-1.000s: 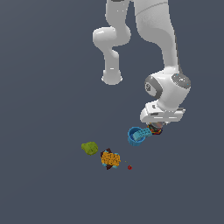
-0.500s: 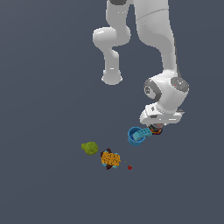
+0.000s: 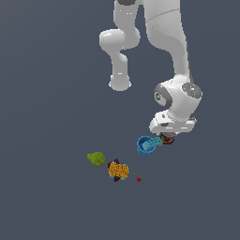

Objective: Pick up a designated object from a clutter of objects.

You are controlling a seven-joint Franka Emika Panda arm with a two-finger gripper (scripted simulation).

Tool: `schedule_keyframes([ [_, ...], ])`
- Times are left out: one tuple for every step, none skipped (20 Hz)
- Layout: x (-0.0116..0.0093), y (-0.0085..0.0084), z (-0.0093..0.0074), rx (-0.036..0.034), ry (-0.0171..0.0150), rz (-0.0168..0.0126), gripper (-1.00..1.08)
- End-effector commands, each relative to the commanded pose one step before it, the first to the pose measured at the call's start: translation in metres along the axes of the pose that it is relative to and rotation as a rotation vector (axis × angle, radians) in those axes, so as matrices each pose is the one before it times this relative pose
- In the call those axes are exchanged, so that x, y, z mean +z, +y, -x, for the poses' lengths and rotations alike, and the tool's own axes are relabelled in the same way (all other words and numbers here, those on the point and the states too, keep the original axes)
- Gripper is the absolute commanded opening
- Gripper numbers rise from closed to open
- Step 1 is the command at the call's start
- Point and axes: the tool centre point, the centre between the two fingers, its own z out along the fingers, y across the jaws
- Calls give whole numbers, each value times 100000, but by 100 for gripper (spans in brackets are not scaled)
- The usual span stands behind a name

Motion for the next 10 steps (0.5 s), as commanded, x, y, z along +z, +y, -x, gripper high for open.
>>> schedule_keyframes([
  [-296, 187, -23, 11, 156, -63, -100],
  [-173, 159, 25, 0, 0, 0, -100],
  [-211, 194, 30, 0, 0, 0, -100],
  [-250, 230, 35, 0, 0, 0, -100],
  [-289, 265, 41, 0, 0, 0, -100],
  [-328, 301, 46, 0, 0, 0, -100],
  [-367, 337, 52, 0, 0, 0, -100],
  [-407, 372, 57, 0, 0, 0, -100],
  [-447, 408, 63, 0, 0, 0, -100],
  [-487, 445, 68, 0, 0, 0, -100],
])
